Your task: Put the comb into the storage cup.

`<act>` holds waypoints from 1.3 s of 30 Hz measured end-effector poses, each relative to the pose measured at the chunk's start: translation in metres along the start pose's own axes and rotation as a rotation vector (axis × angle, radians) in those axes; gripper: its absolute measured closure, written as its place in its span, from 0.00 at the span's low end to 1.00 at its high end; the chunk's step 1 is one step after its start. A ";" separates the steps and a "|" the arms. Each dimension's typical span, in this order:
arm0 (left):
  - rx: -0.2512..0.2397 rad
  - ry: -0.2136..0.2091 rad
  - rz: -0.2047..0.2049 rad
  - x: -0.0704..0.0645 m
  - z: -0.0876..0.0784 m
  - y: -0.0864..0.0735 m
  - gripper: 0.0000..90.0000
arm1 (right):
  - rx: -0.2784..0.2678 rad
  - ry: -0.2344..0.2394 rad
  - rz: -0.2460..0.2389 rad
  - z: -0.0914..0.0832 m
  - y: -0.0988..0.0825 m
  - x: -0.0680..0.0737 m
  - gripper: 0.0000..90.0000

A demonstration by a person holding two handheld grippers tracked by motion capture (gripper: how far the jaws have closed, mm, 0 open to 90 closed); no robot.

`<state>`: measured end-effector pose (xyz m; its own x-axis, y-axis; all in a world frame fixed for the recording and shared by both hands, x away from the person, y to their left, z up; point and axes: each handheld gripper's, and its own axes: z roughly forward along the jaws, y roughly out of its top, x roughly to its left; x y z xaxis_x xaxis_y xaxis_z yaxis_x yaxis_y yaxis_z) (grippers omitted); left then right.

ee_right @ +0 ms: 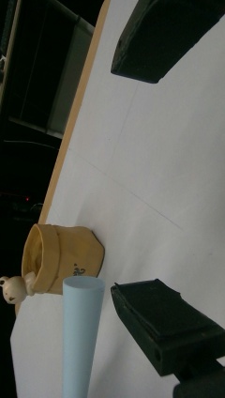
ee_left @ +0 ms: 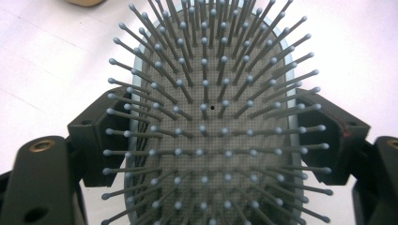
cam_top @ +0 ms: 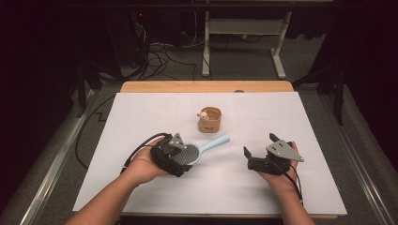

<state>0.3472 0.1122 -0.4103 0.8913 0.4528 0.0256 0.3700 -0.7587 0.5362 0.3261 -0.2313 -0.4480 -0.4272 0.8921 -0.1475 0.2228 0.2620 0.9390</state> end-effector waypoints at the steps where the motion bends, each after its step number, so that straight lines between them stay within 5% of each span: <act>1: -0.002 0.000 -0.001 0.000 0.000 0.001 0.23 | 0.005 0.000 -0.010 0.003 0.000 0.000 0.00; 18: 0.001 -0.024 0.011 -0.011 0.012 0.012 0.23 | 0.106 0.014 -0.218 0.004 -0.017 0.019 0.00; 39: 0.015 -0.029 0.029 -0.019 0.018 0.022 0.23 | 0.137 0.011 -0.461 0.003 -0.026 0.040 0.00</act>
<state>0.3431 0.0787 -0.4139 0.9090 0.4166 0.0166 0.3472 -0.7785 0.5229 0.3057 -0.2013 -0.4793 -0.5173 0.6679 -0.5351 0.1211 0.6761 0.7268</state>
